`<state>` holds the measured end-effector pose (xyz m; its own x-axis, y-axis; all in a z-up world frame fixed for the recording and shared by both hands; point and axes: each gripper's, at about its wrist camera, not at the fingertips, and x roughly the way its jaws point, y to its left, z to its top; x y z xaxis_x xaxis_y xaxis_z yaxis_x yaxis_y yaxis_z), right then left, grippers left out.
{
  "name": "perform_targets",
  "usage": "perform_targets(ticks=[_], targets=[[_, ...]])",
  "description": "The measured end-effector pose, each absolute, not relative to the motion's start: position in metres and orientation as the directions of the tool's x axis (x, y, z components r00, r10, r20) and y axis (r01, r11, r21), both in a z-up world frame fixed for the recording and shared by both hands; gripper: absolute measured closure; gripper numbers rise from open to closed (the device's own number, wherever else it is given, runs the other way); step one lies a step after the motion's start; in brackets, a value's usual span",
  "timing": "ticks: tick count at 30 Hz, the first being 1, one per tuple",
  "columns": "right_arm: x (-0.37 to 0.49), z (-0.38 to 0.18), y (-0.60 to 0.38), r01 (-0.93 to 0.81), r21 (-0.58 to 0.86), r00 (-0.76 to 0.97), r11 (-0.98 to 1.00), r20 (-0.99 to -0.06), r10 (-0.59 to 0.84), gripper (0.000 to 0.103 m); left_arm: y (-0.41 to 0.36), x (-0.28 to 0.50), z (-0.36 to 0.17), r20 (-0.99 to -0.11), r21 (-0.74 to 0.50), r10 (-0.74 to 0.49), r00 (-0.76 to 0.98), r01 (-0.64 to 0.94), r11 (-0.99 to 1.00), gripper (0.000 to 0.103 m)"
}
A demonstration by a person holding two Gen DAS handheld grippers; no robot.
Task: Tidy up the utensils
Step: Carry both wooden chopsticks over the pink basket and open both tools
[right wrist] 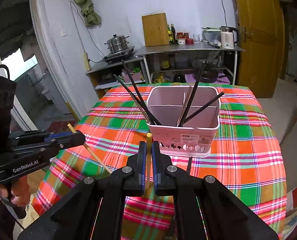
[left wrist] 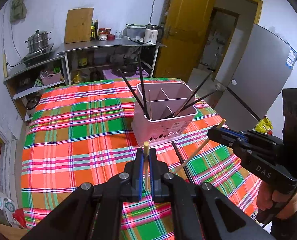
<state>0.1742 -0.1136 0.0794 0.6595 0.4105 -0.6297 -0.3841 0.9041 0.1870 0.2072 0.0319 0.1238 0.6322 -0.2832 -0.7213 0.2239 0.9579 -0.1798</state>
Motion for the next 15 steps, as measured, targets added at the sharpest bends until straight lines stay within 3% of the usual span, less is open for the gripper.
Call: perform_targets(ticks=[15], targets=[[0.181, 0.124, -0.127, -0.368, 0.174, 0.730, 0.914, -0.554, 0.399, 0.098, 0.029, 0.234, 0.172, -0.653, -0.232, -0.329, 0.683, 0.233, 0.944, 0.098]])
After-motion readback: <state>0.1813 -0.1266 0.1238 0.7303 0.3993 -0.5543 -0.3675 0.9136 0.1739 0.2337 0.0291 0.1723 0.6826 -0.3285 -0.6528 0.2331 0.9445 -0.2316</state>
